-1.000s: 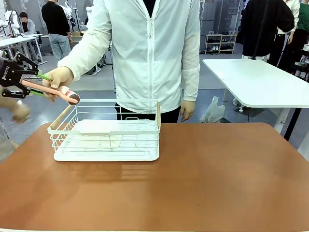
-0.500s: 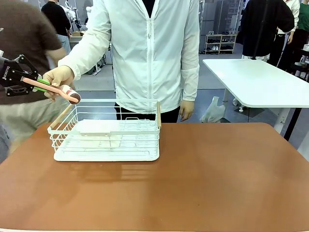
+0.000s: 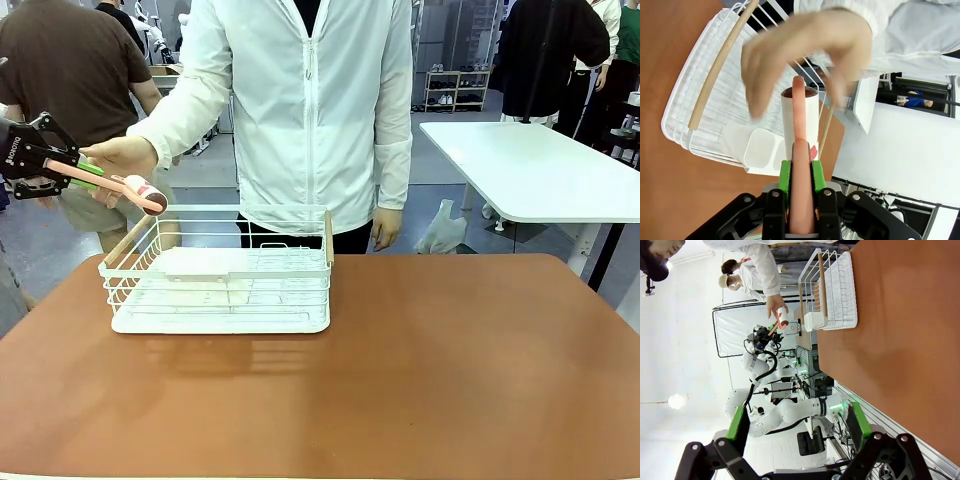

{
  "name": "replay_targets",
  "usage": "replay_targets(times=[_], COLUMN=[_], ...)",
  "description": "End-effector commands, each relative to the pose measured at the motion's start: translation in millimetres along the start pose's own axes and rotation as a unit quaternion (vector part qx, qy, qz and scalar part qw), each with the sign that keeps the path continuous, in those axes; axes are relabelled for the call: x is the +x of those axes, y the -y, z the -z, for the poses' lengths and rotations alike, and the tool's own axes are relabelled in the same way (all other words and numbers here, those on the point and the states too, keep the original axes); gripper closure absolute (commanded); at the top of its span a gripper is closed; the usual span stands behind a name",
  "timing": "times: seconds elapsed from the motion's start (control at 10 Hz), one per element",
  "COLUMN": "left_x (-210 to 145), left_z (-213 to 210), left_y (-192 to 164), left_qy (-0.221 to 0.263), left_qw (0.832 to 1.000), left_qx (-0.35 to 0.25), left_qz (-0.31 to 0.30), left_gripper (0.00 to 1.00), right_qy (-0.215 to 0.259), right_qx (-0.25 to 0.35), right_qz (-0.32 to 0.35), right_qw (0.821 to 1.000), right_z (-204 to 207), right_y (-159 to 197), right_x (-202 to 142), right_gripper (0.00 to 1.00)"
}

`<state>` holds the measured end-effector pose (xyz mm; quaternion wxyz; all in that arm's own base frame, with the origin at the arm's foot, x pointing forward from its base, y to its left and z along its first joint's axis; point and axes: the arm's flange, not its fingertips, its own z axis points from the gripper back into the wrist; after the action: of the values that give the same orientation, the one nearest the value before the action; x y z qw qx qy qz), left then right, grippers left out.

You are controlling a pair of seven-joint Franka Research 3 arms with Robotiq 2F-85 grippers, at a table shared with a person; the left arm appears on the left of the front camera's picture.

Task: Clean the table.
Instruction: Pick up the Lint Roller when the human hands it over.

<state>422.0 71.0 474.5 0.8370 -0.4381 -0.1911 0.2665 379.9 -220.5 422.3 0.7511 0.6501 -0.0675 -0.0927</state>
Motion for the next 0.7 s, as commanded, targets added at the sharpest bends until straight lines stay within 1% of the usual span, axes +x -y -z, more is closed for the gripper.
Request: replay_targets(times=[0.0, 0.6], left_x=[-0.1, -0.1], left_z=[-0.3, -0.3], left_y=[-0.6, -0.6], left_qy=[0.000, 0.000], left_qw=[1.000, 1.000], left_qx=[0.001, 0.001], left_qz=[-0.001, -0.001], left_gripper=[1.00, 1.00], right_qy=[0.001, 0.001], right_qx=[-0.004, -0.004], right_qz=[0.003, 0.003], right_qw=[1.000, 1.000], right_z=[-0.3, -0.3], right_y=[-1.7, -1.7], right_x=[-0.1, -0.1], right_gripper=[0.00, 0.00])
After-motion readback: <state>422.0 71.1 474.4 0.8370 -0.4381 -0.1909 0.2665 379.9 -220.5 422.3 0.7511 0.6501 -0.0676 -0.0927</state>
